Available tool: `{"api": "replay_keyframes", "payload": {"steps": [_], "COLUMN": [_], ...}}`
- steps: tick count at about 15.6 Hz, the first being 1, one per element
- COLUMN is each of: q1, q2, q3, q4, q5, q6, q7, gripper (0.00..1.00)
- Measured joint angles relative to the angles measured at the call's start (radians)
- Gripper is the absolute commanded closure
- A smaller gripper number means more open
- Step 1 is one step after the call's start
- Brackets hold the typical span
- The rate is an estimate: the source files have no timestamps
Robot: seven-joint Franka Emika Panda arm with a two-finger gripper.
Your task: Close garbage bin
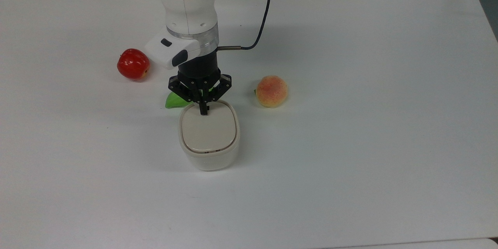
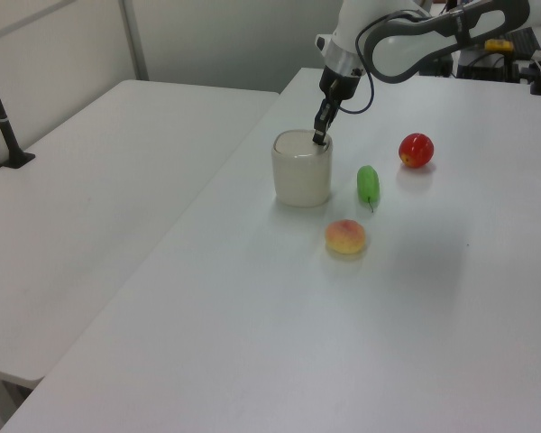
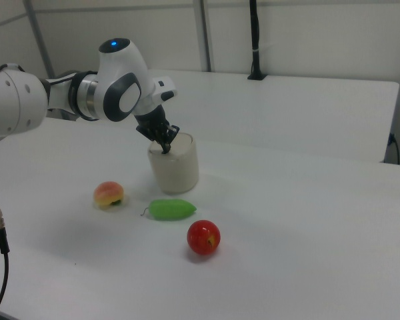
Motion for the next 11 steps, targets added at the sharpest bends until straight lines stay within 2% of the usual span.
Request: {"api": "replay_keyframes", "payload": {"steps": [7,11], "q1": [0.002,0.004], "q2": [-0.021,-0.103], "q3": [0.000,0.000], "q4": [0.014,0.026], "q5": [0.000,0.000], "q6": [-0.045,-0.187], "q7": [0.000,0.000], "gripper": [1.00,1.00]}}
